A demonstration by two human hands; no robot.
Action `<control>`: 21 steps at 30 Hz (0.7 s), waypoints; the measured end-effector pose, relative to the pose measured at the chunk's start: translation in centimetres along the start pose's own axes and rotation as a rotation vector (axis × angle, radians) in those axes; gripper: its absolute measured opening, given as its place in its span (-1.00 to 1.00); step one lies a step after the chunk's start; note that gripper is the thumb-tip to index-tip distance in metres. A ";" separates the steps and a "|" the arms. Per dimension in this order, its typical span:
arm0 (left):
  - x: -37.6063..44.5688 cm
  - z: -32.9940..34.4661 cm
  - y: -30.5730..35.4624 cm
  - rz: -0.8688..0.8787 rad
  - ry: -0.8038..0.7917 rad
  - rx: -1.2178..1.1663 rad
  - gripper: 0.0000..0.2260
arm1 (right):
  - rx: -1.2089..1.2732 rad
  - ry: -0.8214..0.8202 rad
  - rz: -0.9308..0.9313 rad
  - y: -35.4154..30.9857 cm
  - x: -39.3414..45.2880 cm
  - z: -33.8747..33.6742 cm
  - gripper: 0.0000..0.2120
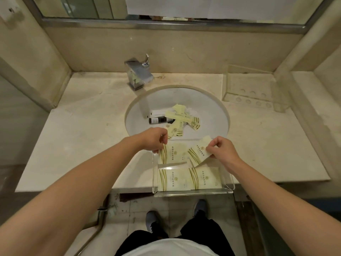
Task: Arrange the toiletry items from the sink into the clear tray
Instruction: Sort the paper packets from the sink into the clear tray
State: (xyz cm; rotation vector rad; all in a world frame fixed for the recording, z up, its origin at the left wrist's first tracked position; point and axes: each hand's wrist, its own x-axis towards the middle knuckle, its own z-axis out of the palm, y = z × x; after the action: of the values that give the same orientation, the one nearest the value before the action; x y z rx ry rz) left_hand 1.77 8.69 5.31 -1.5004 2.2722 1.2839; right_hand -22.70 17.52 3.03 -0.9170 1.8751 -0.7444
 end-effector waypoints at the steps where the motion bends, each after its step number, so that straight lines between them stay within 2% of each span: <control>1: 0.0 0.2 -0.1 -0.004 -0.003 0.005 -0.81 | -0.023 0.008 0.011 0.5 -0.1 0.0 -0.83; 3: -0.1 0.6 -0.2 -0.007 -0.003 0.016 -0.81 | -0.014 -0.004 0.030 1.5 -0.3 0.0 -0.73; 6: -0.2 0.7 -0.2 0.003 -0.002 0.011 -0.79 | 0.085 -0.096 0.035 1.5 -1.1 -0.1 -0.48; 8: -0.2 0.7 -0.3 0.008 -0.024 0.013 -0.80 | 0.098 -0.140 0.030 1.3 -1.3 -0.5 -0.42; 11: -0.3 0.9 -0.4 -0.001 -0.106 0.046 -0.81 | 0.008 -0.230 0.040 1.4 -1.2 -0.9 -0.55; 15: -0.2 1.6 -0.4 -0.007 -0.157 0.168 -0.83 | -0.278 -0.286 -0.005 1.5 -0.7 -1.0 -0.76; 21: -0.4 2.7 0.4 0.032 -0.210 0.359 -0.85 | -0.609 -0.393 -0.173 0.6 -0.4 -0.3 -0.77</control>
State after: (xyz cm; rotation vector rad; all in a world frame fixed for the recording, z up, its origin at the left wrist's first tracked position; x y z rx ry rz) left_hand 0.82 10.91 4.04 -1.1541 2.2452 0.9240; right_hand -23.05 18.17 2.91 -1.4986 1.6939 -0.0532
